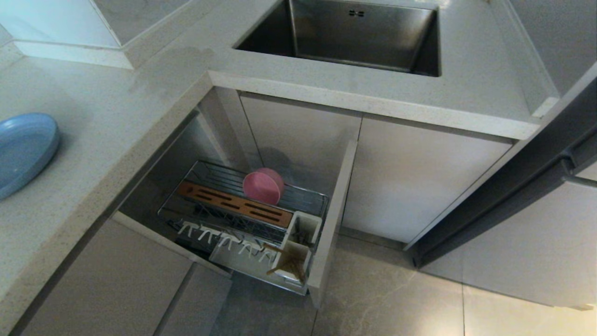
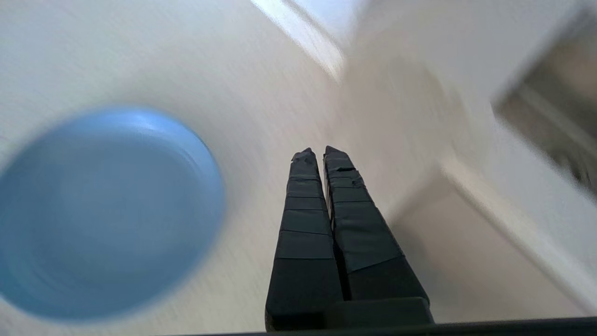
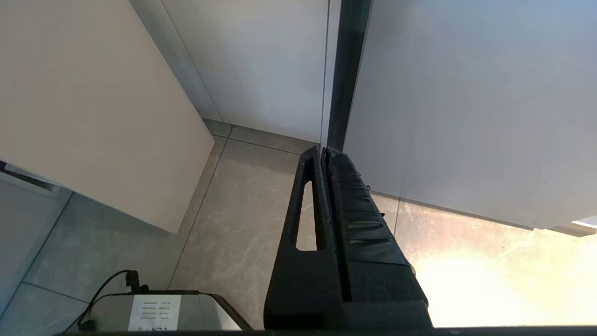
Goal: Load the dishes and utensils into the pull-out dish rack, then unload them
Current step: Pick up the plate and place it in the cupboard
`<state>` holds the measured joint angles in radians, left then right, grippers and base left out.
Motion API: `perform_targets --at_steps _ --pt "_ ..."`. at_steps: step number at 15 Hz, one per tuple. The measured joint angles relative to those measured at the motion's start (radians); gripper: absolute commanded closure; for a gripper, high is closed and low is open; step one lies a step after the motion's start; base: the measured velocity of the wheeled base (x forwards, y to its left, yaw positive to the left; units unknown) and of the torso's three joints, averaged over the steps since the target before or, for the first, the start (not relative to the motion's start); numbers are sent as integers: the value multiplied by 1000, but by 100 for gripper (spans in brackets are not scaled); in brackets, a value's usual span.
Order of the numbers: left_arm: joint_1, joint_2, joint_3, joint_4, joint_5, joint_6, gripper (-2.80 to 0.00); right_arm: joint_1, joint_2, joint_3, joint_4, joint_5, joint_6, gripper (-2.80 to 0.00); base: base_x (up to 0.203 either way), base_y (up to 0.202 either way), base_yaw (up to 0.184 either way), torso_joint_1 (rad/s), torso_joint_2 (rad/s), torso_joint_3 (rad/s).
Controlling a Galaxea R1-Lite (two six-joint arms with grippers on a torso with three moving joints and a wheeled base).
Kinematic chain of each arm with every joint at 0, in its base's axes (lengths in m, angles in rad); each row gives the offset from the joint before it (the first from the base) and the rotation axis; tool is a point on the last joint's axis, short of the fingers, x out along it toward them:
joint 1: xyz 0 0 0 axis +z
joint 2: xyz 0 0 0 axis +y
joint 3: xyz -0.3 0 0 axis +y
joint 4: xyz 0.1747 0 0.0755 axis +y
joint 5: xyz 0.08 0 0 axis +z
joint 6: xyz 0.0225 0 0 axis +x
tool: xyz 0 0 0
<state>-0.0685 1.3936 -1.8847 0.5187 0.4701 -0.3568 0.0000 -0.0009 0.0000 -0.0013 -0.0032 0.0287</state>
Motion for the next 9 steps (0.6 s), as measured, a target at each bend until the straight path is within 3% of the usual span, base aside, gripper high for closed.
perform_targets --at_steps 4,9 --pt "174 30 53 -101 -61 -14 0 0 0 0 0 0 0 0 0 0 0 0 0 0" --pt "234 148 39 -114 -68 -84 0 0 0 0 0 0 0 0 0 0 0 0 0 0"
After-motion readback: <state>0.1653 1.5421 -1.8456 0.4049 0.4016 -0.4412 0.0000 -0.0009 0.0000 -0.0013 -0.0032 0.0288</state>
